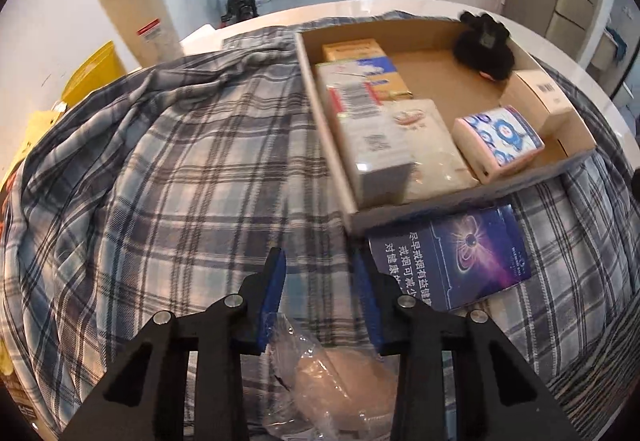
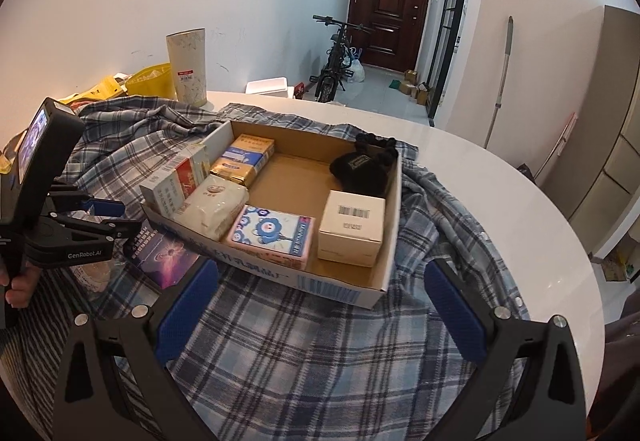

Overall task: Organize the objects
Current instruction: 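Lower the left gripper onto the clear plastic bag with beige item and close it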

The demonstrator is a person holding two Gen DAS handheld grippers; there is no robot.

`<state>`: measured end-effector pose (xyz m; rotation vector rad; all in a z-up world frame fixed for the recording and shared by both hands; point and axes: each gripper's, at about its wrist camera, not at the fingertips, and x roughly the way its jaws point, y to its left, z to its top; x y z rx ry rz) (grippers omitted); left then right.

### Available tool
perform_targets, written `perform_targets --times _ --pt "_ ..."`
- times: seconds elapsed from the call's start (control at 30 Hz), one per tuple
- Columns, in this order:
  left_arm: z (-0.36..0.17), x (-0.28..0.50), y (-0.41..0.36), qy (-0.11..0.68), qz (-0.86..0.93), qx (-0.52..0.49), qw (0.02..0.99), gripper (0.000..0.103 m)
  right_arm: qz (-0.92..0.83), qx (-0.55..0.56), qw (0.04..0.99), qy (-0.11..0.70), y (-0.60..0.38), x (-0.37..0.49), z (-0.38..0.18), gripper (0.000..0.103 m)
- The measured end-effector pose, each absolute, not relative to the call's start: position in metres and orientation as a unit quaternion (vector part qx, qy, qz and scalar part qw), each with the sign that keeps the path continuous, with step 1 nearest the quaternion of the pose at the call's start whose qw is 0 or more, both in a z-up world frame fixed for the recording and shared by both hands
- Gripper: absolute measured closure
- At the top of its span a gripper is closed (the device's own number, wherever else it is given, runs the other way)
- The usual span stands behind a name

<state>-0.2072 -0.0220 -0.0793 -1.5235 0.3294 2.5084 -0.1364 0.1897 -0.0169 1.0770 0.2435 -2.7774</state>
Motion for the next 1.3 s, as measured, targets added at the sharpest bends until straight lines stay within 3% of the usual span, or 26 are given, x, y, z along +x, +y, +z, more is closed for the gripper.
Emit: perform_targets --times 0.77,1.3 --pt "-0.076 -0.197 0.101 0.188 0.836 -0.487 0.166 0.065 -0.926 0.371 0.057 0.041 0.247 -0.123 -0.020 0.000" --pt "-0.061 -0.175 0.068 0.147 0.852 -0.479 0.149 0.065 -0.920 0.388 0.054 0.010 0.276 -0.119 -0.030 0.000"
